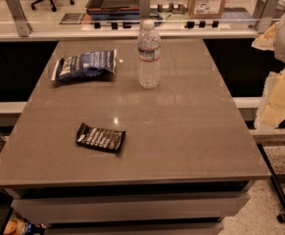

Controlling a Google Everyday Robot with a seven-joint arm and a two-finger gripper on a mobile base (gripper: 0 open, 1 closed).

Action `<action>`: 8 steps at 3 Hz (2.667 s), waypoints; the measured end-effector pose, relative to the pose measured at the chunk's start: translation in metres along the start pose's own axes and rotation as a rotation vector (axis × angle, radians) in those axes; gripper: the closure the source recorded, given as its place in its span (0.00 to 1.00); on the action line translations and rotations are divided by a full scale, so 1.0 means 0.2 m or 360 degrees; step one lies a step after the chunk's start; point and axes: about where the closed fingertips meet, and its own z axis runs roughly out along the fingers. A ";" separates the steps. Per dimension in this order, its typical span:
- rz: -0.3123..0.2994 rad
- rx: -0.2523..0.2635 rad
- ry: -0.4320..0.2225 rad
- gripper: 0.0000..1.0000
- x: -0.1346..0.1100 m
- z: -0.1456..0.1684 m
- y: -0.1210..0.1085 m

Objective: Pick rxbar chocolate

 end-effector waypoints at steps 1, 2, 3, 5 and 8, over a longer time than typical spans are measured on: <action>0.0000 0.0000 0.0000 0.00 0.00 0.00 0.00; 0.0022 -0.0001 -0.0032 0.00 -0.01 0.00 0.01; 0.0065 -0.0020 -0.0171 0.00 -0.04 0.03 0.05; 0.0139 -0.0110 -0.0637 0.00 -0.21 0.23 0.23; 0.0100 -0.0315 -0.1179 0.00 -0.60 0.52 0.43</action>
Offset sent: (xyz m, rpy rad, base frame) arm -0.0012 0.0054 -0.0067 0.0570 0.0138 -0.0180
